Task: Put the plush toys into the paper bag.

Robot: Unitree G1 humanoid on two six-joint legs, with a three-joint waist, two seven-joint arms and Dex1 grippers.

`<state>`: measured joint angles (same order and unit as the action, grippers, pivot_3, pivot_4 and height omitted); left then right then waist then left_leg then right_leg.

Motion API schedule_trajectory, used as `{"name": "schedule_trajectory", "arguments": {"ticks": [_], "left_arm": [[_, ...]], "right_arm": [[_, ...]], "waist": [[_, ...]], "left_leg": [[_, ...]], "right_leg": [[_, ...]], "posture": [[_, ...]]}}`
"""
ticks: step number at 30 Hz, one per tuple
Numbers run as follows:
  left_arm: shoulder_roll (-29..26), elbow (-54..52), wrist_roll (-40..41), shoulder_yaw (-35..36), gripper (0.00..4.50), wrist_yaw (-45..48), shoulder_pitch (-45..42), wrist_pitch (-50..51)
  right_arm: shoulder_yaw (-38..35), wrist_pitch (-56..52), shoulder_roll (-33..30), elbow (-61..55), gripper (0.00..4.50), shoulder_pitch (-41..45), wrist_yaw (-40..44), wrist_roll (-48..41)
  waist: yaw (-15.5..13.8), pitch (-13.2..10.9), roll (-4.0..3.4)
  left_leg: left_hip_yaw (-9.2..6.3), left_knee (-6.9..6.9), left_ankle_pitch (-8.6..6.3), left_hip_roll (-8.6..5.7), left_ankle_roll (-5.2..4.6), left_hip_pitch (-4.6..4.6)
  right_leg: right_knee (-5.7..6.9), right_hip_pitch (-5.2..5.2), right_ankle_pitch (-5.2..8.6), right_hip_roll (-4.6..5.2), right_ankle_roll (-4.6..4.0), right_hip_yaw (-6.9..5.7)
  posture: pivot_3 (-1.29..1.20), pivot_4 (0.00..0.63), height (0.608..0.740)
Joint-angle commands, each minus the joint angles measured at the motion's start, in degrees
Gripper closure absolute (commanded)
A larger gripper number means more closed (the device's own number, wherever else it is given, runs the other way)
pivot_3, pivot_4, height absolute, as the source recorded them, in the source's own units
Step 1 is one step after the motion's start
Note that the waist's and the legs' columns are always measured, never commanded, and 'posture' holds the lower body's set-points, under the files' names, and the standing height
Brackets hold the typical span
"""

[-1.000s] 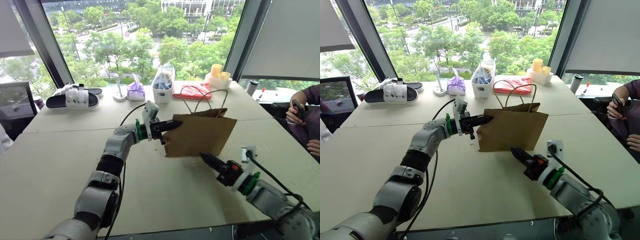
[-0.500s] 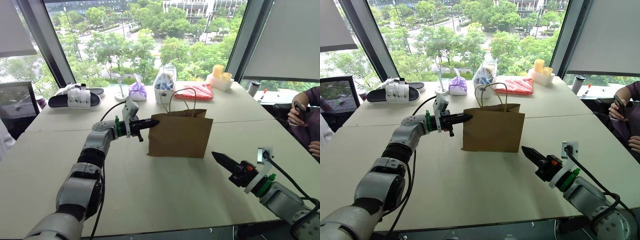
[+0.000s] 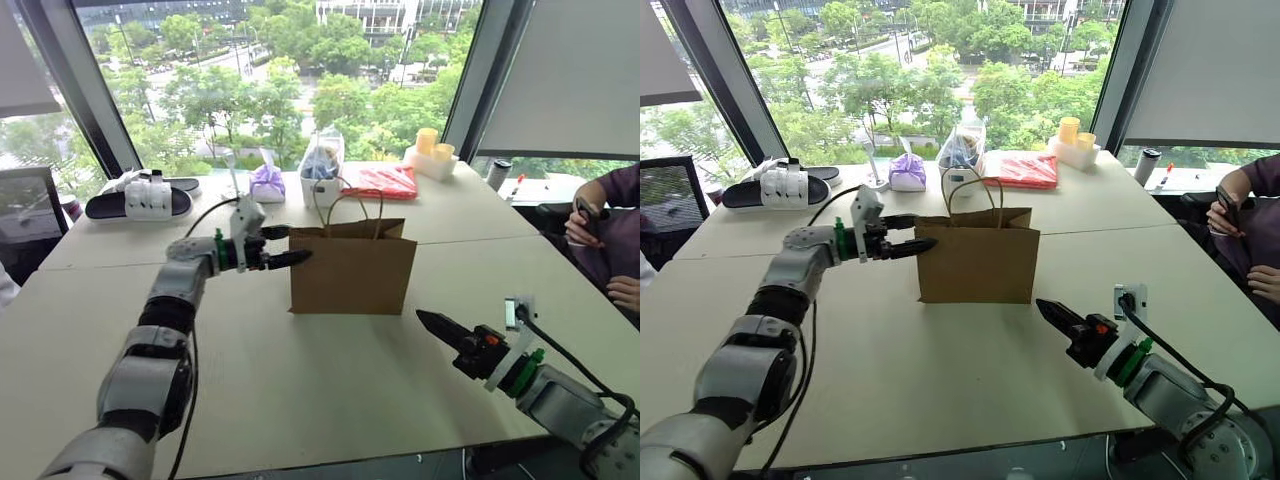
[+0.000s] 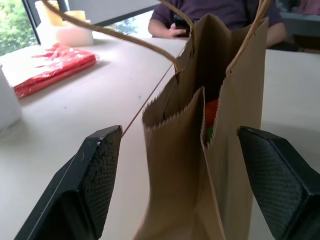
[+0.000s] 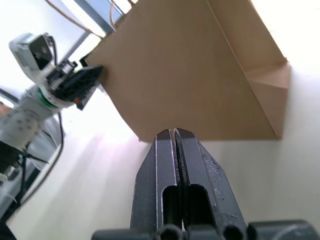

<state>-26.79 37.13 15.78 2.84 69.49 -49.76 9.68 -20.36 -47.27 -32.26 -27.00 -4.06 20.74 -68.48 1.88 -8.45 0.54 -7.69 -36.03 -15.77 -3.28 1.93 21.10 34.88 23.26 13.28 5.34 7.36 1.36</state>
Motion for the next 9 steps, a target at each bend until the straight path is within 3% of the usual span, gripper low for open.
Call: {"name": "schedule_trajectory", "arguments": {"ticks": [1,6,9], "left_arm": [[-5.78,-18.19,7.16,5.93,0.62,-3.06,10.09,14.29],[-7.48,-44.55,15.73,12.05,0.62,-12.31,31.76,29.68],[-4.31,-58.48,19.89,14.03,0.62,-19.60,43.80,34.62]], "right_arm": [[-0.77,-0.72,-3.22,-3.40,4.50,-0.25,3.22,-1.22],[2.88,0.93,-6.69,-3.19,4.50,0.26,7.76,5.47],[5.21,2.40,-7.24,-3.04,4.50,0.05,10.27,9.23]], "waist": [[0.59,0.00,0.01],[-0.38,-0.01,0.02],[-1.24,-0.01,0.03]], "left_leg": [[-0.02,-0.01,-0.06,0.02,-0.11,-0.06],[-0.05,-0.06,-0.12,0.12,-0.19,-0.12],[0.00,-0.04,-0.13,0.11,-0.18,-0.21]], "right_leg": [[0.18,0.07,0.01,0.01,-0.01,0.04],[-0.07,-0.06,0.03,0.07,-0.03,0.05],[-0.39,-0.30,0.03,0.11,-0.03,0.05]], "posture": [[0.00,0.150,0.740],[0.00,0.150,0.740],[0.00,0.150,0.740]]}}
